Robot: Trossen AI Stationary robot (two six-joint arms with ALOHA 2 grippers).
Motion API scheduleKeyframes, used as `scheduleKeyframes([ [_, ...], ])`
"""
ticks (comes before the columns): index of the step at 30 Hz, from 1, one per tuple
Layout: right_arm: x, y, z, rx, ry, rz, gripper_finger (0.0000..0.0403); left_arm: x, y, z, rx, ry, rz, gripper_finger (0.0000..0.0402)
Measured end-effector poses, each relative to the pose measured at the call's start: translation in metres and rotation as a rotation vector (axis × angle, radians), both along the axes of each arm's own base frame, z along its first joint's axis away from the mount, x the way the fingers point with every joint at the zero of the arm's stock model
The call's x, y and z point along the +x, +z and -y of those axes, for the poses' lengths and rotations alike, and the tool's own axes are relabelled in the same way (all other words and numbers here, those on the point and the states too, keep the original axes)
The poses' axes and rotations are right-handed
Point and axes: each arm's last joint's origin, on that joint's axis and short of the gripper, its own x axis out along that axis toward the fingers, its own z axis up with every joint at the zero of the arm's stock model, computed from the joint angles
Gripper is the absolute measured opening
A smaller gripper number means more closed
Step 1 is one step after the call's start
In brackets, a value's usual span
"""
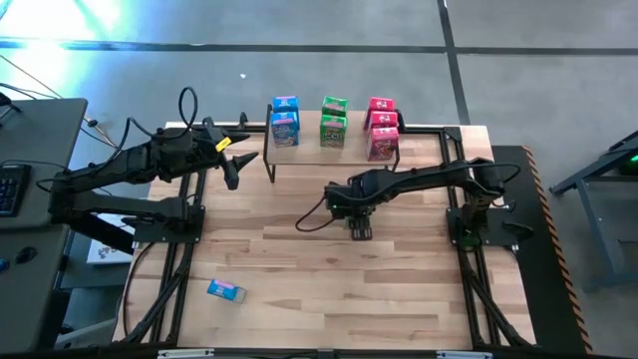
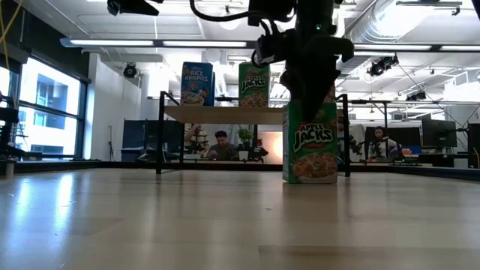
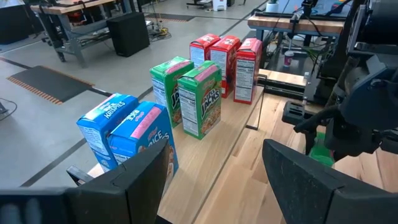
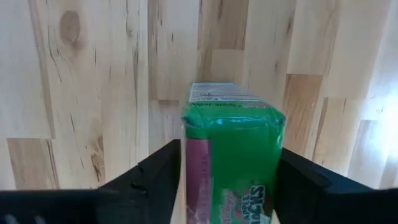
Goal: Stack cereal on shelf
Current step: Put the green cereal box aligned with the other green cereal boxes on the shelf
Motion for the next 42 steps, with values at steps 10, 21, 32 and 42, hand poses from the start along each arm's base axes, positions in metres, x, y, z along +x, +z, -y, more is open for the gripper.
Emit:
scheduleKeyframes([
  [10,-0.017,0.04,0.0,-0.001,-0.031,0.133,0.0242,0.0,0.0,0.0,0.0,0.0,0.0,0.025],
  [21,-0.077,0.137,0.022,-0.119,-0.123,0.555,0.0242,0.0,0.0,0.0,0.0,0.0,0.0,0.025],
  [32,-0.138,0.185,0.024,-0.139,-0.144,0.765,0.0242,0.0,0.0,0.0,0.0,0.0,-0.001,0.025],
  [42,-0.195,0.179,0.023,-0.146,-0.188,0.987,0.0242,0.0,0.0,0.0,0.0,0.0,-0.001,0.025],
])
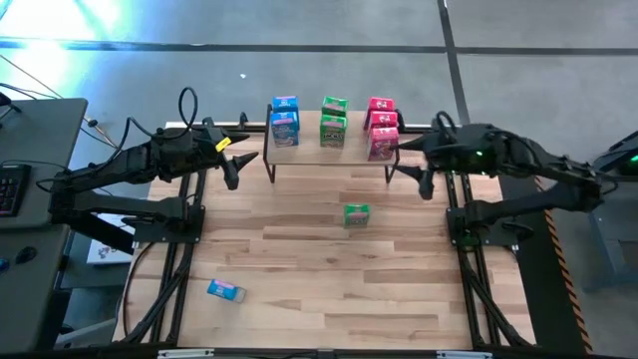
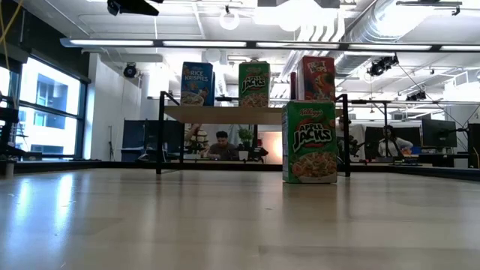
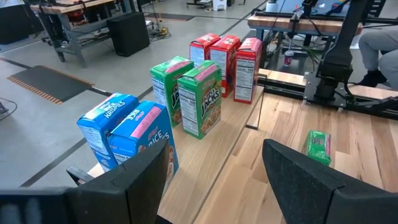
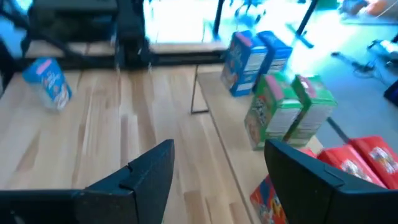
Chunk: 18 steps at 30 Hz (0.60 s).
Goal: Stack cereal on shelf
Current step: Put the green cereal box aligned with the other green cereal boxes on the shelf
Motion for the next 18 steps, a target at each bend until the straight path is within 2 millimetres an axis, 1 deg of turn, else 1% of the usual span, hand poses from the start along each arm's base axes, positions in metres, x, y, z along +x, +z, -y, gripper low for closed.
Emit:
scheduleKeyframes([
  [5,-0.03,-0.03,-0.002,-0.003,-0.012,0.164,0.0242,0.0,0.0,0.0,0.0,0.0,0.0,0.025],
  [10,-0.053,-0.055,-0.004,0.003,-0.025,0.251,0.0242,0.0,0.0,0.0,0.0,0.0,0.0,0.025],
  [13,-0.061,-0.065,-0.005,0.026,-0.032,0.32,0.0242,0.0,0.0,0.0,0.0,0.0,0.0,0.025],
  [18,-0.067,-0.082,-0.005,0.053,-0.041,0.398,0.0242,0.0,0.0,0.0,0.0,0.0,0.0,0.025],
])
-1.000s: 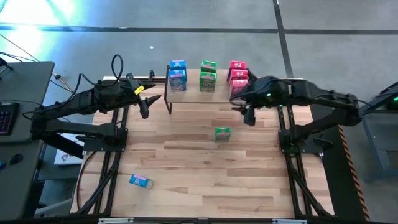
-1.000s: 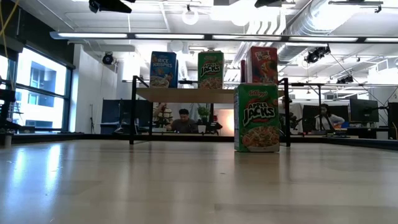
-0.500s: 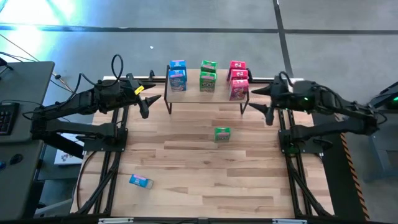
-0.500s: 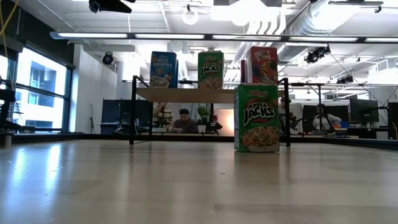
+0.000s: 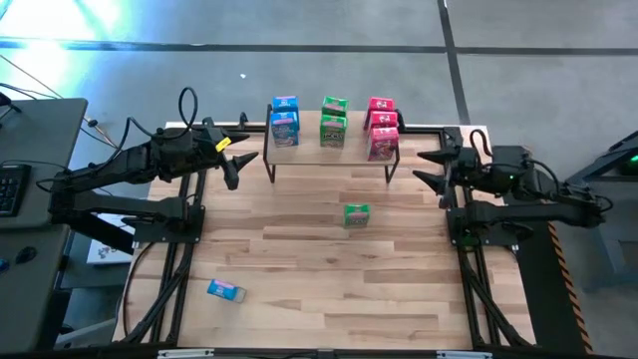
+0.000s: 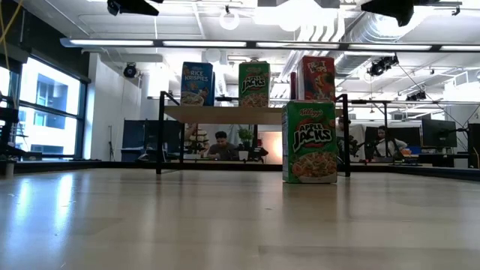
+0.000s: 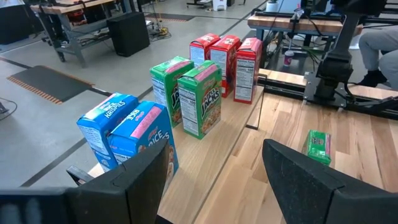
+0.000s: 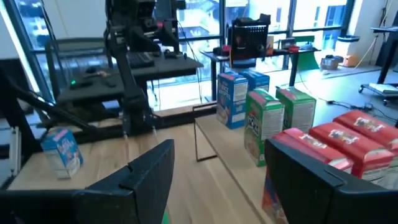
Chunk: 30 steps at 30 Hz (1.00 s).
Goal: Stack cereal on shelf
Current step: Put the green cereal box aligned with the other green cereal boxes on the shelf
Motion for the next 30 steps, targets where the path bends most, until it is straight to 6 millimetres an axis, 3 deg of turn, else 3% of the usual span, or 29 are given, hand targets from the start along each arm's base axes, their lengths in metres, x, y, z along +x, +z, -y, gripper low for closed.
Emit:
scheduleKeyframes([
  [6,-0.0005,-0.0086,-0.0005,0.062,0.011,0.018,0.0242,0.0,0.0,0.0,0.0,0.0,0.0,0.025],
  [18,0.0002,-0.0097,0.0029,0.046,-0.105,0.004,0.0242,0.0,0.0,0.0,0.0,0.0,0.0,0.025],
  [30,0.0005,-0.0098,0.0023,0.109,-0.088,0.024,0.0242,0.0009,0.003,0.0002,0.048,-0.015,0.008,0.025],
])
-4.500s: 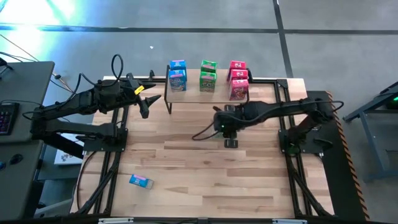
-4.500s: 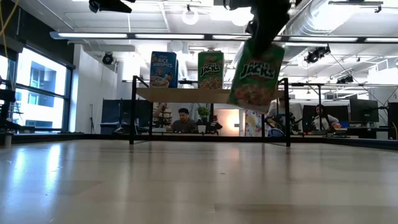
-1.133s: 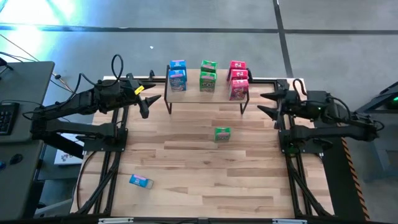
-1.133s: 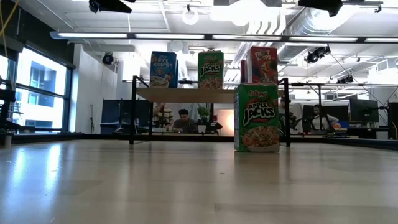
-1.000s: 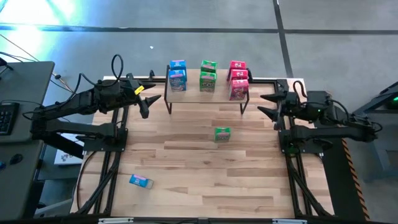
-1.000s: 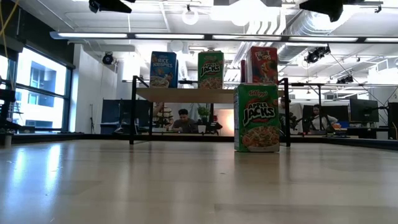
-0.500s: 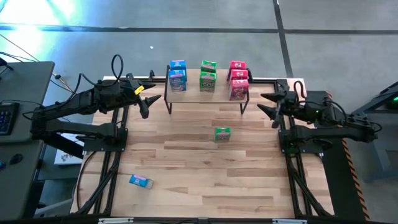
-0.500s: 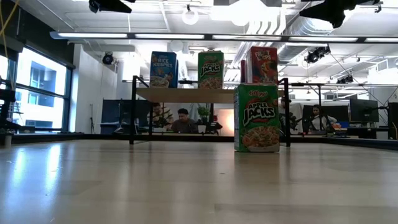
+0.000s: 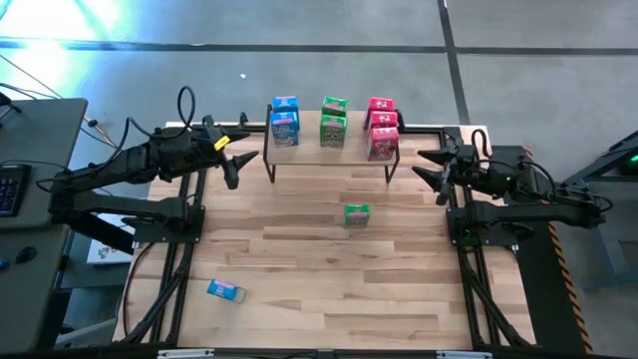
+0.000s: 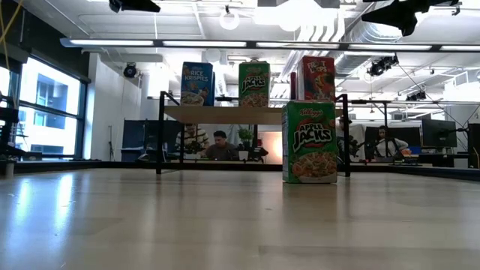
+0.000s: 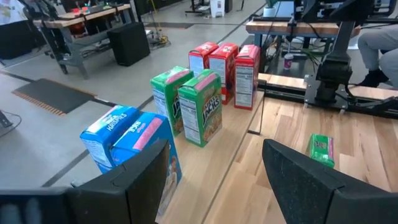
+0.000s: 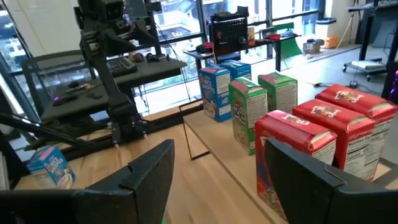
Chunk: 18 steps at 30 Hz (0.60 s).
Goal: Stack cereal on shelf
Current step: Put the green cereal box aligned with the other green cereal boxes on the shelf
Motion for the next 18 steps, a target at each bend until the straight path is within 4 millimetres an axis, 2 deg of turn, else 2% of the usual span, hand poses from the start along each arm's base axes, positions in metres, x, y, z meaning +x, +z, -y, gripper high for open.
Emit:
scheduleKeyframes([
  [8,0.0,0.0,0.0,0.006,0.0,0.002,0.0242,0.0,0.001,0.0,-0.079,0.015,0.053,0.025],
  [14,0.0,0.0,0.0,0.005,0.0,0.002,0.0242,0.002,0.008,0.0,-0.061,0.004,0.123,0.025],
  [18,0.0,0.0,0.0,0.005,0.001,0.002,0.0242,0.008,0.012,0.001,-0.035,-0.09,0.158,0.025],
])
